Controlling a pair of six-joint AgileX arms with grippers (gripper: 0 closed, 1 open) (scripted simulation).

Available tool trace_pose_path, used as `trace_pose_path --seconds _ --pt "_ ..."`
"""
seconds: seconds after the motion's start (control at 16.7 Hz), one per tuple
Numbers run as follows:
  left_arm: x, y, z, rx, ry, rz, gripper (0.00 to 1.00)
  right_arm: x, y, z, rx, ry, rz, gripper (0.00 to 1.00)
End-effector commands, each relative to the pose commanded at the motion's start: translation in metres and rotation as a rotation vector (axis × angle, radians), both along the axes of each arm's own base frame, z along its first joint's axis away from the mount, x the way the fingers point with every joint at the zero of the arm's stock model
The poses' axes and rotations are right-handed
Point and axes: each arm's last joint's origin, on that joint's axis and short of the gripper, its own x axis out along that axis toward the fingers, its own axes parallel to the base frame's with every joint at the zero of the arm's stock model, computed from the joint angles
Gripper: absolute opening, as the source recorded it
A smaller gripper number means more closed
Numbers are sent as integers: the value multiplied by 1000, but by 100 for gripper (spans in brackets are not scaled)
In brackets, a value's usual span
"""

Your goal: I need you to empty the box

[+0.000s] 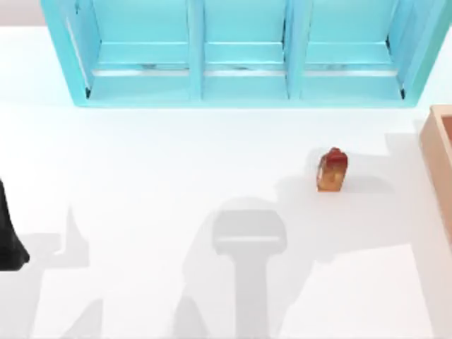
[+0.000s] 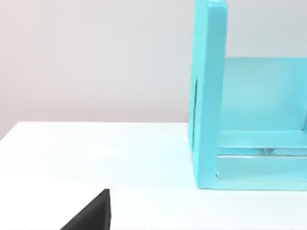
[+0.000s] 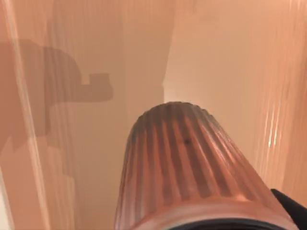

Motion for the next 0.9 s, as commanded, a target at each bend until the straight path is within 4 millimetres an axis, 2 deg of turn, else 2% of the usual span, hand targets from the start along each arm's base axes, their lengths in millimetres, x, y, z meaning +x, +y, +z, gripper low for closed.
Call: trace_pose_path --seconds 0.3,0.48,0.66,0.78,0.9 --pt "0 0 0 0 0 0 100 1 1 -3 2 6 2 0" --pt "0 0 0 0 0 0 100 7 25 -9 1 14 2 0" --pt "0 0 0 0 0 0 100 11 82 -22 -6 26 3 0" --pt "0 0 0 0 0 0 100 7 134 -34 -15 33 3 0" --pt "0 0 0 0 0 0 100 -8 189 -46 -26 38 4 0"
